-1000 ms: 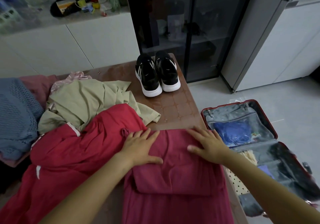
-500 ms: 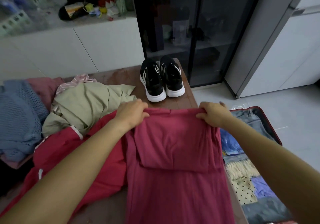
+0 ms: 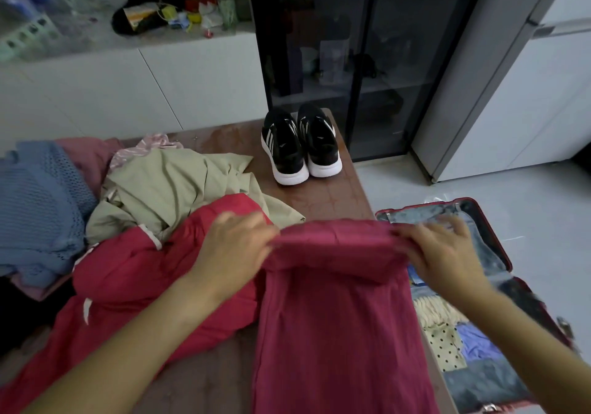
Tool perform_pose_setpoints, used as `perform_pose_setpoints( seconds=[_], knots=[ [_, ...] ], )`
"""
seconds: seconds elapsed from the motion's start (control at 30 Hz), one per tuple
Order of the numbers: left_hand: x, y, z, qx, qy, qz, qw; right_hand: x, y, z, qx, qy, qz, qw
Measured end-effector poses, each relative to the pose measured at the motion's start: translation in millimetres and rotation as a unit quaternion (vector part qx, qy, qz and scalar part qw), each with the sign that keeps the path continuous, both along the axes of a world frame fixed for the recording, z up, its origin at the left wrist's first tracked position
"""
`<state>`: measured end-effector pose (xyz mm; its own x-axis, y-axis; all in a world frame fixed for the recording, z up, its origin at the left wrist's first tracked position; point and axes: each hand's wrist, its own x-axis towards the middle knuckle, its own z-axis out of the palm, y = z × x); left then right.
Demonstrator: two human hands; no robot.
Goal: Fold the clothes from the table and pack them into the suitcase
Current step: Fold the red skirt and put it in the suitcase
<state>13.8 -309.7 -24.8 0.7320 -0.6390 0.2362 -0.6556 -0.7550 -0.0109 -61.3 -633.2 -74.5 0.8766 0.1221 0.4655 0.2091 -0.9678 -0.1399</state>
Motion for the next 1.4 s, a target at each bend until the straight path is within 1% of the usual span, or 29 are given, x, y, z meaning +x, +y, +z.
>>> perform_pose_setpoints(
  seconds=[0.07, 0.2, 0.27, 0.33, 0.37, 0.43, 0.5, 0.53, 0.57, 0.63, 0.7, 0.73, 0.77, 0.8, 0.9, 0.93, 1.03, 1.13, 1.2, 1.27, 1.3, 1.4],
  knots=[
    [-44.0, 11.2, -8.8, 0.021, 0.016, -0.033, 0.999, -46.6, 6.2, -7.8, -0.006, -0.006, 0.027, 1.0],
    [-104.6, 24.5, -45.8, 0.071, 0.087, -0.092, 0.989, -112.0, 19.0, -43.4, -0.025, 0.012, 0.107, 0.994],
    [-120.1, 29.1, -67.8, 0.113, 0.112, -0.113, 0.981, -129.6, 22.5, -61.8, -0.035, 0.035, 0.128, 0.991],
    [-125.7, 35.4, -86.8, 0.167, 0.146, -0.115, 0.968, -138.7, 25.1, -70.5, -0.046, 0.079, 0.123, 0.988],
    [-126.8, 36.9, -92.7, 0.177, 0.159, -0.112, 0.965, -140.4, 26.2, -71.0, -0.044, 0.098, 0.123, 0.986],
    [-123.3, 34.3, -92.1, 0.143, 0.147, -0.093, 0.974, -136.1, 30.0, -62.7, -0.011, 0.121, 0.118, 0.986],
    [-111.9, 19.7, -81.9, 0.06, 0.122, -0.078, 0.988, -121.8, 35.0, -47.9, 0.024, 0.132, 0.079, 0.988],
    [-104.4, 9.7, -77.2, 0.038, 0.114, -0.063, 0.991, -112.1, 37.8, -42.1, 0.027, 0.143, 0.047, 0.988],
    [-96.8, -0.4, -72.5, 0.045, 0.116, -0.043, 0.991, -102.0, 39.6, -39.0, 0.013, 0.166, 0.018, 0.986],
    [-82.2, -14.8, -71.6, 0.115, 0.175, -0.017, 0.978, -85.5, 39.2, -39.8, -0.043, 0.258, -0.005, 0.965],
    [-71.3, -20.2, -78.0, 0.188, 0.273, 0.006, 0.943, -73.8, 33.0, -45.2, -0.1, 0.346, 0.006, 0.933],
    [-66.3, -21.0, -79.9, 0.211, 0.3, 0.013, 0.93, -66.8, 29.8, -43.8, -0.117, 0.374, 0.014, 0.92],
    [-61.2, -22.6, -78.7, 0.223, 0.311, 0.015, 0.924, -57.7, 27.5, -40.2, -0.116, 0.378, 0.02, 0.918],
    [-54.4, -25.0, -76.1, 0.216, 0.306, 0.013, 0.927, -48.3, 26.3, -34.0, -0.101, 0.383, 0.012, 0.918],
    [-27.5, -35.7, -71.9, 0.155, 0.235, 0.025, 0.959, -14.3, 25.7, -19.3, -0.03, 0.385, -0.041, 0.921],
    [-18.5, -39.0, -72.1, 0.152, 0.227, 0.039, 0.961, -5.7, 25.2, -19.2, -0.02, 0.394, -0.05, 0.918],
    [-0.7, -44.4, -78.8, 0.161, 0.269, 0.077, 0.947, 10.7, 25.5, -27.3, -0.018, 0.441, -0.056, 0.895],
    [4.8, -44.6, -82.3, 0.145, 0.292, 0.094, 0.941, 20.3, 27.4, -35.5, -0.03, 0.466, -0.076, 0.881],
    [8.4, -43.0, -80.1, 0.127, 0.32, 0.096, 0.934, 25.6, 24.5, -38.3, -0.029, 0.48, -0.071, 0.874],
    [14.4, -39.7, -74.7, 0.102, 0.332, 0.105, 0.932, 32.6, 19.7, -36.3, -0.021, 0.468, -0.064, 0.881],
    [19.1, -38.2, -70.3, 0.088, 0.324, 0.108, 0.936, 37.5, 17.4, -32.8, -0.018, 0.454, -0.067, 0.888],
    [40.4, -37.8, -49.1, 0.051, 0.252, 0.103, 0.961, 58.9, 13.8, -13.9, 0.002, 0.387, -0.081, 0.918]
  ],
)
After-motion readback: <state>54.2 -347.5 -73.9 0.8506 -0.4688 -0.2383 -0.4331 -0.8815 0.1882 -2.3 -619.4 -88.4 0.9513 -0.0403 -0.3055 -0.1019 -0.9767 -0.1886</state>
